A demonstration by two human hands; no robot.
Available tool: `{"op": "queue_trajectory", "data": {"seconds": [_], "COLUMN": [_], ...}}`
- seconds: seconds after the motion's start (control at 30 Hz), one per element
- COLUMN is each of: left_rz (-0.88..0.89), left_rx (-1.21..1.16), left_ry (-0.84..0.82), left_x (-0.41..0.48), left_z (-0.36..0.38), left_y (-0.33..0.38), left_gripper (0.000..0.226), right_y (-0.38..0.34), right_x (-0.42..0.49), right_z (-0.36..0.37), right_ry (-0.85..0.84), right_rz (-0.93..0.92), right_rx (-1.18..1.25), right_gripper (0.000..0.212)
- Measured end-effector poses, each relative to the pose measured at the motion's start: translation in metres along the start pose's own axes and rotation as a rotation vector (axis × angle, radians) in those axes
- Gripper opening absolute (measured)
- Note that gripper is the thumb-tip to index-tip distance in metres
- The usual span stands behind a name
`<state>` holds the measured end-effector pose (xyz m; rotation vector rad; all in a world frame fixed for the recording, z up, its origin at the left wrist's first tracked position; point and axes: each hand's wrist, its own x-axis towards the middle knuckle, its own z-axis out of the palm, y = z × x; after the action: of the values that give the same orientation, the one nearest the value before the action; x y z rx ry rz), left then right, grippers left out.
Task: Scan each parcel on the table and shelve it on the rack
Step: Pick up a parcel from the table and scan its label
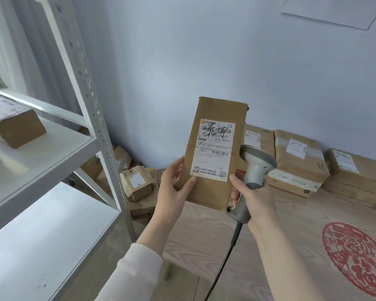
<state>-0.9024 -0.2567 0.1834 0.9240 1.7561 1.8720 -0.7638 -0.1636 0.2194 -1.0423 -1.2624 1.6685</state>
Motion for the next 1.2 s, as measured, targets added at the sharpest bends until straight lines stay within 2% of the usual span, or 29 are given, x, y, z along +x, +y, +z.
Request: {"op": "queue_trajectory", "data": {"seconds": [0.1,0.2,0.5,0.9,1.1,1.2], "left_rz": [-0.037,-0.034,0.101,0.256,0.291,0.302], "left_rx": [-0.160,-0.241,-0.151,-0.039,0.003,0.034], "left_ry": [0.029,0.143,0.555,1.118,1.393,1.489], "left_x": [-0.031,-0.075,-0.206,-0.476,-0.598,-0.640], "left_z": [-0.022,-0.051,-0.179,-0.415,-0.497,-0.527], "left_y": [0.012,0.021,0.078,0.166,0.190,0.197], "left_gripper": [0.042,0.043,0.040,0.046,0.043,0.047], "right_y": [0.003,0.009,0.010,0.038,0.071,0.084], "right_x": [-0.019,-0.051,-0.187,-0.492,-0.638,-0.690], "right_z": [0.010,0.027,0.123,0.297,0.359,0.382], "right_ry": [-0.128,-0.281,-0.694,-1.351,-1.623,-1.707], "right_rz": [-0.008,-0.005,0.077,0.254,0.347,0.400], "right_rx": [0.002,0.005,0.025,0.074,0.046,0.022], "right_gripper": [0.020,0.019,0.027,0.020,0.025,0.040]}}
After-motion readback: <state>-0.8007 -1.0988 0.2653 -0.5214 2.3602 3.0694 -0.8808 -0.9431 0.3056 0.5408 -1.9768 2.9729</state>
